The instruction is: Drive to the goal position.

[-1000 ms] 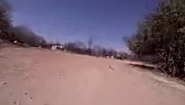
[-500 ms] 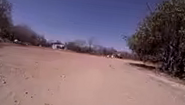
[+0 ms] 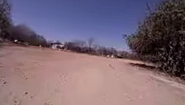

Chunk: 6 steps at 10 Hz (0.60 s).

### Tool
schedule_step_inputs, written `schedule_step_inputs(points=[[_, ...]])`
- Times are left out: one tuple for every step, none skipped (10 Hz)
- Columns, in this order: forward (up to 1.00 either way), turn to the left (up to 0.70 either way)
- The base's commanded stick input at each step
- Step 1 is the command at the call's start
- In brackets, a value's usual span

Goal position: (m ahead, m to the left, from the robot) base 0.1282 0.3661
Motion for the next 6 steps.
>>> schedule_step_inputs(points=[[0.85,0.00],[0.85,0.00],[0.85,0.00],[0.85,0.00],[0.85,0.00],[0.85,0.00]])
